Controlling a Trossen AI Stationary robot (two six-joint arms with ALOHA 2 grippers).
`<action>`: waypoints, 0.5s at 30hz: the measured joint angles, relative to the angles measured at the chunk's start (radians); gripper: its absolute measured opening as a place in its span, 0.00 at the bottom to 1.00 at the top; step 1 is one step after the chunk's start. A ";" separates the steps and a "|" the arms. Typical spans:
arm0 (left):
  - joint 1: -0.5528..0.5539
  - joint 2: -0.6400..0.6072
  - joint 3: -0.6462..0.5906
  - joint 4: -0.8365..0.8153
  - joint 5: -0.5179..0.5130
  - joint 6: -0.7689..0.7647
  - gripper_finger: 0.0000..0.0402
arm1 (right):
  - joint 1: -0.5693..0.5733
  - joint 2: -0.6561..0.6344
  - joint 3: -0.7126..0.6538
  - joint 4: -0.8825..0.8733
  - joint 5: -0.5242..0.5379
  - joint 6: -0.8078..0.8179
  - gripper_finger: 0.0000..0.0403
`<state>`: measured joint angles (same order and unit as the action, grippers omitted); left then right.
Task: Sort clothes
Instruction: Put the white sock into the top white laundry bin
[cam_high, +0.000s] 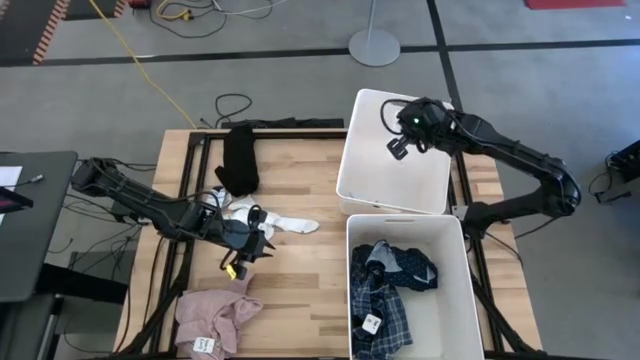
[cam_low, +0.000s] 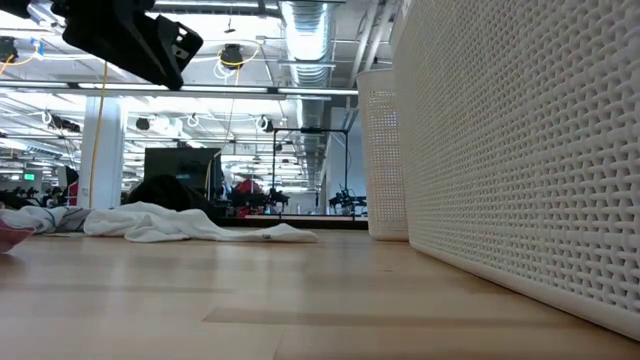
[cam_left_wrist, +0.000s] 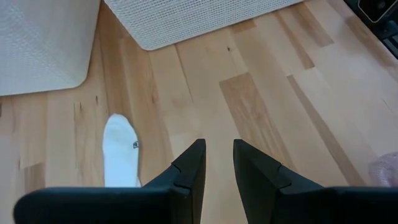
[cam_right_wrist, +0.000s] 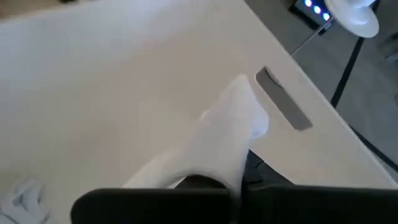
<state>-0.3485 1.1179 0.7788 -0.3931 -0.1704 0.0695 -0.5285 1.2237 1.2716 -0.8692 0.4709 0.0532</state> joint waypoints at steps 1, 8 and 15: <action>0.000 0.000 0.000 0.000 -0.002 -0.002 0.19 | -0.004 0.006 0.000 0.000 -0.002 0.003 0.02; 0.000 0.000 0.000 0.000 -0.004 -0.014 0.19 | -0.038 0.059 0.000 -0.050 -0.055 0.025 0.02; 0.000 0.000 0.000 0.000 -0.004 -0.023 0.19 | -0.083 0.111 0.000 -0.095 -0.208 0.048 0.04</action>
<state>-0.3481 1.1183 0.7788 -0.3931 -0.1745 0.0468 -0.6113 1.3342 1.2720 -0.9642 0.2632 0.1007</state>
